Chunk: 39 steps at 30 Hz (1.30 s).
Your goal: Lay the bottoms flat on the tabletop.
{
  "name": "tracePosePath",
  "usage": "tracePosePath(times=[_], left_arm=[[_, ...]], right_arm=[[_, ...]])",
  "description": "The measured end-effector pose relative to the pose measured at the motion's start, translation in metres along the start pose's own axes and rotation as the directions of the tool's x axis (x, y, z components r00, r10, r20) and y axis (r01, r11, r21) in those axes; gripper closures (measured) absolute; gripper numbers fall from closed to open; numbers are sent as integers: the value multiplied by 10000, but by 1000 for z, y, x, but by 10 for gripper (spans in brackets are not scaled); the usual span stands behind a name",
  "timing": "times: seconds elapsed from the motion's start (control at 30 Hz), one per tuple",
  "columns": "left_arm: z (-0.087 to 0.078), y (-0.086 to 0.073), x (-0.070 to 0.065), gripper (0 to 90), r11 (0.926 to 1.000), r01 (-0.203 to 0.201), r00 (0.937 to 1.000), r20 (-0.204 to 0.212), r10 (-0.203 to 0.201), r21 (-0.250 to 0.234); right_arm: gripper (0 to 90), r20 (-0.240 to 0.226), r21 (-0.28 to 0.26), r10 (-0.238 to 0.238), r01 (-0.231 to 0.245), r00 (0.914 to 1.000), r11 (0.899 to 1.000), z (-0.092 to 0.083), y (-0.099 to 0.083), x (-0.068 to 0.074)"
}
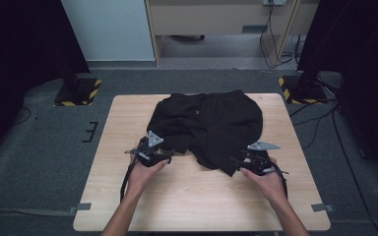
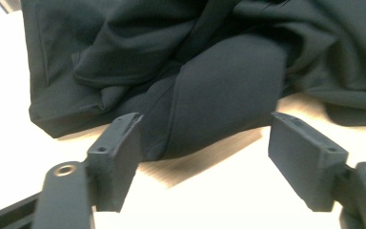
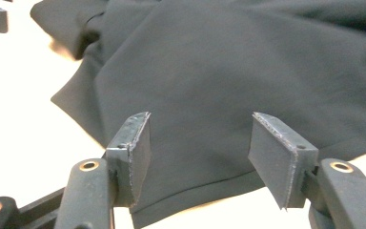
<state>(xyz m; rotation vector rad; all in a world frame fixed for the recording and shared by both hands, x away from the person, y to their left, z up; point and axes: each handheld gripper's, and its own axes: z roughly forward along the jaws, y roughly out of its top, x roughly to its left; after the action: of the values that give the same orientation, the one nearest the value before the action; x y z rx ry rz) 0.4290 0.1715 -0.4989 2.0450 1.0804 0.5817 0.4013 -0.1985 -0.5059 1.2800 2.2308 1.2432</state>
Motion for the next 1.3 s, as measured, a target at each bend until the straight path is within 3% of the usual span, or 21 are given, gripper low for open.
tracePosePath(times=[0.1, 0.27, 0.37, 0.43, 0.57, 0.63, 0.73, 0.8, 0.9, 1.0, 1.07, 1.3], left_arm=[[13, -1, 4, 247, 9996, 21, 10000, -55, -20, 283], [25, -3, 8, 284, 9974, 434, 9990, 13, -436, 574], [26, -4, 10, 400, 9942, 793, 9958, 410, -824, 720], [26, -5, 11, 531, 9930, 1095, 9908, 749, -1126, 443], [22, -7, 10, 817, 9947, 987, 9910, 883, -1009, 287], [18, -8, 9, 877, 9955, 898, 9916, 910, -924, 315], [6, -12, 3, 884, 9977, 658, 9923, 1044, -671, 159], [-9, -19, -2, 884, 9956, 915, 9853, 1468, -878, -192], [-33, -32, -8, 884, 9982, 600, 9873, 1480, -587, -49], [-58, -46, -6, 884, 9976, 691, 9886, 1345, -671, -105], [-70, -53, 0, 883, 9945, 1004, 9876, 1239, -962, -283], [-76, -62, 16, 880, 9947, 970, 9924, 792, -940, -342]], right_arm=[[400, -223, 94, -260, 262, 9994, 9996, 4, -6, 8], [391, -646, 267, -482, 500, 9967, 9984, 12, -13, 22], [412, -710, 512, -752, 789, 9946, 9956, 17, -17, 34], [423, -584, 741, -985, 1027, 9934, 9919, 21, -18, 39], [552, -67, 802, -1175, 1176, 9931, 9898, 25, -18, 42], [616, 155, 918, -1248, 1229, 9921, 9882, 28, -18, 43], [757, 405, 1010, -1466, 1419, 9884, 9847, 32, -18, 43], [885, 399, 900, -1555, 1514, 9870, 9844, 30, -17, 44], [899, 439, 755, -1574, 1538, 9866, 9852, 24, -15, 42], [900, 616, 735, -1566, 1520, 9857, 9856, 15, -12, 35], [900, 872, 754, -1448, 1385, 9856, 9875, 10, -9, 28], [896, 1945, 898, -650, 482, 9788, 9948, -2, 8, -5]])
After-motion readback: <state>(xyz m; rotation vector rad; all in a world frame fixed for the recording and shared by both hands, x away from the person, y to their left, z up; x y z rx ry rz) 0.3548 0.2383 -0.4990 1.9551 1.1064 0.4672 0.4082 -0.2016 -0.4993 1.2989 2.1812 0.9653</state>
